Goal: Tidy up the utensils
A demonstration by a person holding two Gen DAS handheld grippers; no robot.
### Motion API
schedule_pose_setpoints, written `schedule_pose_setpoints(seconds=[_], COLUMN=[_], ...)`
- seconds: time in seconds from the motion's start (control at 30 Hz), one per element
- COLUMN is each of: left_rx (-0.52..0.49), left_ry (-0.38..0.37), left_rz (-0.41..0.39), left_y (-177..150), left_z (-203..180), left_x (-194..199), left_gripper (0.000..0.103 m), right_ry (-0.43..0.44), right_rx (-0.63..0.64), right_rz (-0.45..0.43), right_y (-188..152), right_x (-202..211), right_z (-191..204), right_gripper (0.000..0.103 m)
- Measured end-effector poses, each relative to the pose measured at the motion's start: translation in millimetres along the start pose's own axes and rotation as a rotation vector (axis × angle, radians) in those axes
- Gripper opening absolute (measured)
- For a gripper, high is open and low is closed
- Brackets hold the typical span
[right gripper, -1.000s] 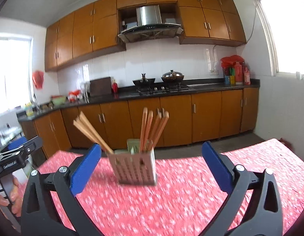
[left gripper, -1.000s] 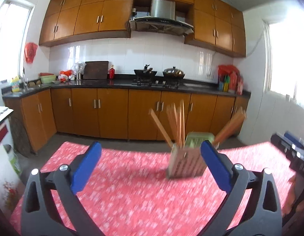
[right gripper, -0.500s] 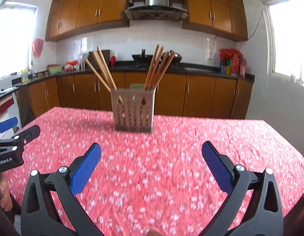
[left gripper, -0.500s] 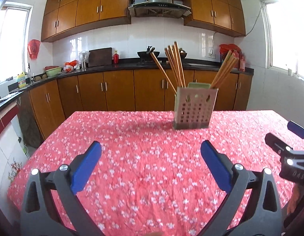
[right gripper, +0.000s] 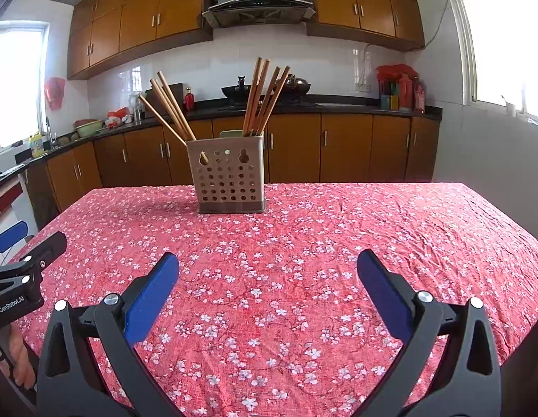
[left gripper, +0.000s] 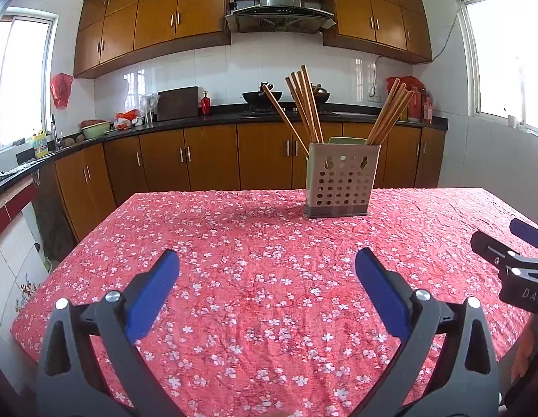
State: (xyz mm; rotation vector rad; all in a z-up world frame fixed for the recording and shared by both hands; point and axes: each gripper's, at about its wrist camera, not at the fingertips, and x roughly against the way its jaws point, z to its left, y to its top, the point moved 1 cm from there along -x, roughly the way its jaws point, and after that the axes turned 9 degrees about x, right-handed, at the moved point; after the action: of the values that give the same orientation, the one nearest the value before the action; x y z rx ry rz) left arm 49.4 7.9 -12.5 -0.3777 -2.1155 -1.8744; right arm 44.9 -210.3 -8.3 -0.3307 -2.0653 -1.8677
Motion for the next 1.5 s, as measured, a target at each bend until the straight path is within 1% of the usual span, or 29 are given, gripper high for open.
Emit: schedule_pose_setpoints(seconds=[0.17,0.63,1.5], left_rx=[-0.002,0.021,0.022], left_ry=[-0.009,-0.018,-0.019], left_rz=[-0.008,0.025,0.026], left_y=[-1.5,-3.2,-1.9], left_z=[0.3,2.6,3.6], left_x=[2.7,-2.4,-2.8], left_gripper=[0.099,0.099,0.099], right_ry=[-0.007,-0.002,0.004], right_rx=[-0.008,0.002,-0.003], right_rz=[-0.003,0.006,0.012], right_y=[-1.5,-1.2,-1.2], right_x=[1.1,-0.5,-0.3], right_z=[-2.2,0.4,-0.4], right_gripper=[0.101,0.101,0.101])
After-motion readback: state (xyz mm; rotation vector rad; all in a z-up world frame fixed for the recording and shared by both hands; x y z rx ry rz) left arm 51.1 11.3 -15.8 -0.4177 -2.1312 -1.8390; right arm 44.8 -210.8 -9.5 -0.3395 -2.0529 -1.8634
